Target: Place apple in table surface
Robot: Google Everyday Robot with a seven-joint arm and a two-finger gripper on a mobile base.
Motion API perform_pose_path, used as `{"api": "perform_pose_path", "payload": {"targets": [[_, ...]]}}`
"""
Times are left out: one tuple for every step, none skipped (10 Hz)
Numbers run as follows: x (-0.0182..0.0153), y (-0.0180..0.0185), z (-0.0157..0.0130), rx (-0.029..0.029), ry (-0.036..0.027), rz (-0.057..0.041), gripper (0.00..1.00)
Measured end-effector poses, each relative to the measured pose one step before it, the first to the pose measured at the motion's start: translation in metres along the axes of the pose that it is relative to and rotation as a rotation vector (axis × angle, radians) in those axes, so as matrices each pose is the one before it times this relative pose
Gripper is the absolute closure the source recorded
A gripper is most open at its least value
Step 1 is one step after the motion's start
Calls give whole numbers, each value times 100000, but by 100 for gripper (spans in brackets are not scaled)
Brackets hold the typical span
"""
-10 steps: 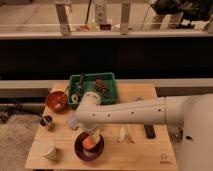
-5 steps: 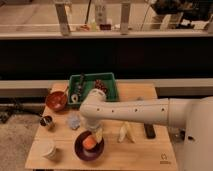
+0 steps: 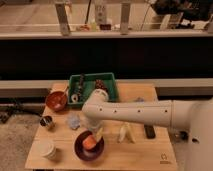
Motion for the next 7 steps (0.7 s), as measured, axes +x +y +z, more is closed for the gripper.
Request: {"api": "perform_pose_path", "payload": {"targets": [[-22,-11,-17,178,-41,-287,56],[35,74,-68,153,80,-351,60],[-24,-2,-61,34,108,-430,58],[-224,-151,-44,-210,56,-1037,51],[-84,-15,-26,-214,20,-527,51],[-33,76,-75,-358,17,-339,51],[-74,48,-75,-293,-80,-460,51]]}}
